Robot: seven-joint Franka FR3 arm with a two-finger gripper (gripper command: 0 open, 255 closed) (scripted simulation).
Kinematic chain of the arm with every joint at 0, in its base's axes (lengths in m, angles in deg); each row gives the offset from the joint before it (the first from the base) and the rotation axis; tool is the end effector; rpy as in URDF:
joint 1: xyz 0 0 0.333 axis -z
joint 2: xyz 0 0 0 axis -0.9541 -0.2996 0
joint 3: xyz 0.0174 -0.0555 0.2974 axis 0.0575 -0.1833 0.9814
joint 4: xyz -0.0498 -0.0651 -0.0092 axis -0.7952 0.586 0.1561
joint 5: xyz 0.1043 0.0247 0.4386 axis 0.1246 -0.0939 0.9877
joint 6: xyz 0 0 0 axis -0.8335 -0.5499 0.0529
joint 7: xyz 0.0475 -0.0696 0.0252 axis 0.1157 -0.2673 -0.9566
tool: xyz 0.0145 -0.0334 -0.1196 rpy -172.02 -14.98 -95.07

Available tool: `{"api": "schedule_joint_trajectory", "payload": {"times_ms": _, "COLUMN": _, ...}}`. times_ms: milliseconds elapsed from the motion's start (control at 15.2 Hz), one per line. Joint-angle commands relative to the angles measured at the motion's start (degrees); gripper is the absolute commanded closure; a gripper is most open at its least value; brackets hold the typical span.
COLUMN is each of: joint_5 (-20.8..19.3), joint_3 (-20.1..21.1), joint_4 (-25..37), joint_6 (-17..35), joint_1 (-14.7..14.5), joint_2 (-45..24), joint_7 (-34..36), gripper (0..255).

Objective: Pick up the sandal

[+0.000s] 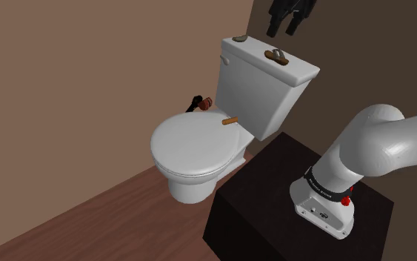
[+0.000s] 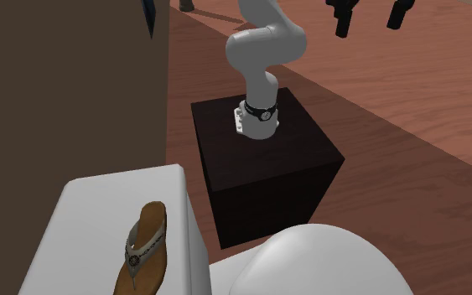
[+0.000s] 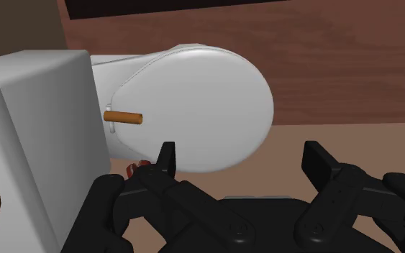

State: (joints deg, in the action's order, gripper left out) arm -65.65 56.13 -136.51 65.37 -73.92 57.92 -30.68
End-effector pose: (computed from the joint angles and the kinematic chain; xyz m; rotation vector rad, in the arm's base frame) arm 0.3684 0.0317 0.6216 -3.0774 0.1161 -0.1876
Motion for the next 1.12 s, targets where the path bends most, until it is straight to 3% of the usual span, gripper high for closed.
{"api": "schedule_joint_trajectory", "payload": {"times_ms": 0, "joint_5": 0.0, "joint_3": 0.0, "joint_4": 0.0, "joint_6": 0.0, "joint_1": 0.0, "joint_2": 0.0, "joint_7": 0.0, "gripper": 0}}
{"api": "schedule_joint_trajectory", "payload": {"times_ms": 528, "joint_5": -5.0, "joint_3": -8.2, "joint_4": 0.4, "joint_6": 5.6, "joint_1": 3.1, "joint_2": -7.7, "joint_7": -8.2, "gripper": 0}}
{"api": "schedule_joint_trajectory", "payload": {"times_ms": 1056, "joint_5": -7.8, "joint_3": -16.2, "joint_4": 4.6, "joint_6": 11.1, "joint_1": 5.5, "joint_2": -18.5, "joint_7": -16.2, "gripper": 0}}
